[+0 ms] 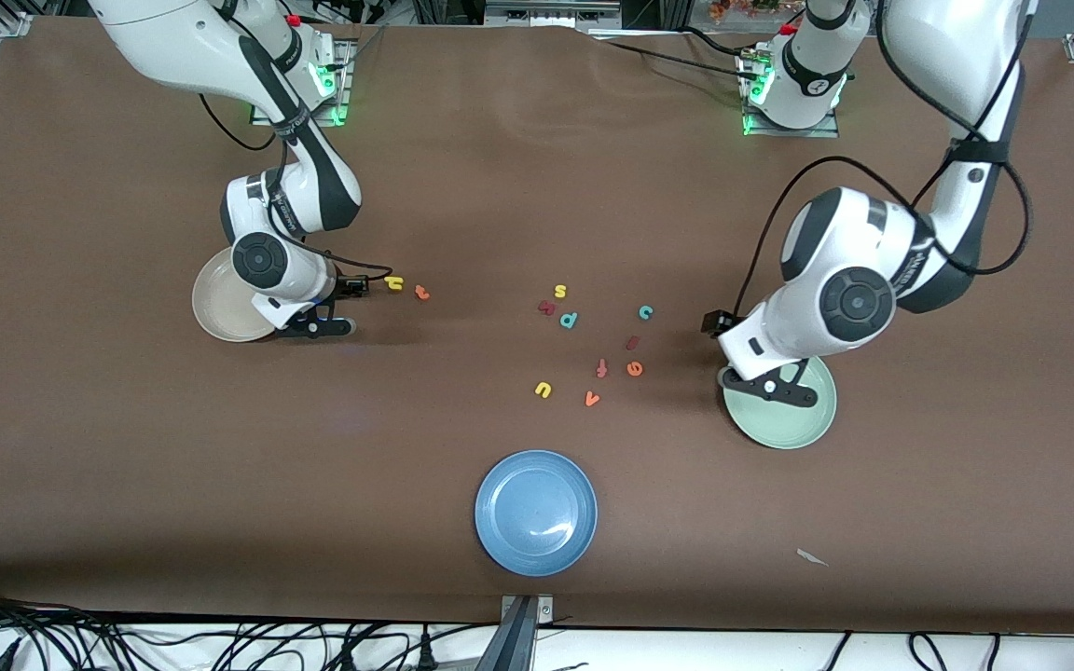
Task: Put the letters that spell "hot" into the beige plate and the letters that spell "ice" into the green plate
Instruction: 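Grasp the blue o with the right gripper while the left gripper lowers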
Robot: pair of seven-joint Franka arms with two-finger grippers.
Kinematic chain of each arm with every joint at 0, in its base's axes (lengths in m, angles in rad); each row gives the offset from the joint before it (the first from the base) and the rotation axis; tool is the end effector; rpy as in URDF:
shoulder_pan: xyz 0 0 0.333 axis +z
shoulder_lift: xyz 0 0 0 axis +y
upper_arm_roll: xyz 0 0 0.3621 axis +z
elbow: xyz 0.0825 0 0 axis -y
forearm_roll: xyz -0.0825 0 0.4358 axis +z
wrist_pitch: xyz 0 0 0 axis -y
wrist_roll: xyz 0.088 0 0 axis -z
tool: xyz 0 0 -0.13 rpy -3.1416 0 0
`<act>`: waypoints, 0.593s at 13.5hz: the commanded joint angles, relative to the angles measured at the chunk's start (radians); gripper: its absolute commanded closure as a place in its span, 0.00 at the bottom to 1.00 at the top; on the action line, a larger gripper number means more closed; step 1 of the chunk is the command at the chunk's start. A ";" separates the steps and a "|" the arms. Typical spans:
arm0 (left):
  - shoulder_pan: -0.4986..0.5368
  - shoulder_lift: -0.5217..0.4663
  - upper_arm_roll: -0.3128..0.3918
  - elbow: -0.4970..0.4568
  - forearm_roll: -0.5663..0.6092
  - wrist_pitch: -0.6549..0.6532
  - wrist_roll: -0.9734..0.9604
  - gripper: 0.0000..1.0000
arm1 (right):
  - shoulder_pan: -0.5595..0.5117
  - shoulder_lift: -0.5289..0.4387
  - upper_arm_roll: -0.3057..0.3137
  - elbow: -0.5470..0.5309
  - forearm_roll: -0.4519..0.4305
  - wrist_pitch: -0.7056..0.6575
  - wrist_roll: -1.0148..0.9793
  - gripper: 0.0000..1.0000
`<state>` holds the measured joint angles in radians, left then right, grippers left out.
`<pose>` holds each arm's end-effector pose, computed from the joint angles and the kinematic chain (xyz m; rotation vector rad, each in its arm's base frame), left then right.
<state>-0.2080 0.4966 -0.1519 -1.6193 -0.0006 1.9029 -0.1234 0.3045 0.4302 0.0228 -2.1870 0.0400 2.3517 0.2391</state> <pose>0.6770 -0.2423 0.3145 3.0807 -0.3491 -0.3412 0.5358 0.1839 0.1433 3.0721 0.0852 -0.4088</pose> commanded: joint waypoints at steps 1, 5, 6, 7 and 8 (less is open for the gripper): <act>-0.096 0.059 0.009 0.030 0.024 0.045 -0.125 0.00 | 0.004 -0.010 0.000 -0.023 0.009 0.011 -0.004 0.51; -0.139 0.167 0.009 0.029 0.024 0.227 -0.188 0.00 | 0.004 -0.015 -0.001 -0.028 0.011 0.011 -0.040 0.53; -0.145 0.181 0.009 0.027 0.027 0.254 -0.190 0.00 | 0.002 -0.015 -0.001 -0.028 0.011 0.011 -0.043 0.54; -0.149 0.186 0.008 0.027 0.051 0.268 -0.190 0.00 | 0.004 -0.015 -0.001 -0.028 0.011 0.011 -0.043 0.59; -0.162 0.186 0.006 0.024 0.077 0.268 -0.176 0.01 | 0.004 -0.015 -0.001 -0.028 0.011 0.011 -0.043 0.63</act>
<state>-0.3471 0.6747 -0.1513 -1.6185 0.0231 2.1699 -0.2908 0.3051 0.4257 0.0260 -2.1881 0.0400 2.3513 0.2182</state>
